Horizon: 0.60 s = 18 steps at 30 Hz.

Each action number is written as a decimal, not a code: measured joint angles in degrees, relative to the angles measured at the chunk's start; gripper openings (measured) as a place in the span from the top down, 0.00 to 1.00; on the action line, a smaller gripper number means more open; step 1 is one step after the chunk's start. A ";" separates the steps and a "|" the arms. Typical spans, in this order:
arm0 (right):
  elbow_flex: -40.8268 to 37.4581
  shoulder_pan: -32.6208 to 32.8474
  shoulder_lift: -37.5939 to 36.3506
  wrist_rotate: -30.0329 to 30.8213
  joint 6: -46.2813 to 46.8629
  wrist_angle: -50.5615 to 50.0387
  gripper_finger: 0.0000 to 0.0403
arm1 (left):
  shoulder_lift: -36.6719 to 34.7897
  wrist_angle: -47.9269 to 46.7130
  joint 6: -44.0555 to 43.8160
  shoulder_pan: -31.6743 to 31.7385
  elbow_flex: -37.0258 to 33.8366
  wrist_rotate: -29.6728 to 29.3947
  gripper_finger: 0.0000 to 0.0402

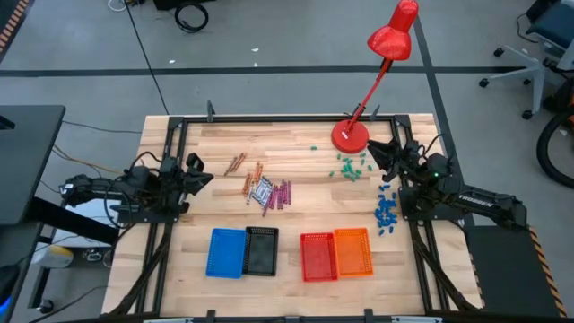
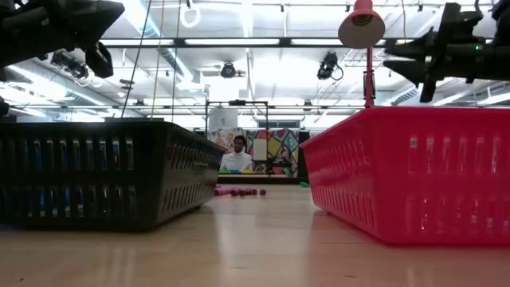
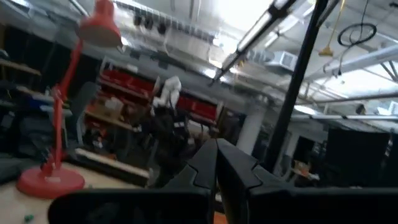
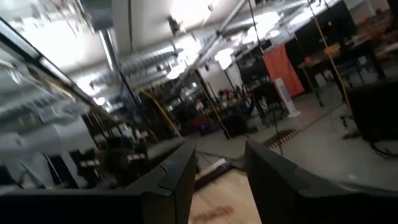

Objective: Sort crayons
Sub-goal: Put the brown crayon into the black basket

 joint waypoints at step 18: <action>6.24 3.23 18.53 2.83 -2.51 7.23 0.64 | 9.74 -13.52 21.10 3.27 16.87 -13.83 0.95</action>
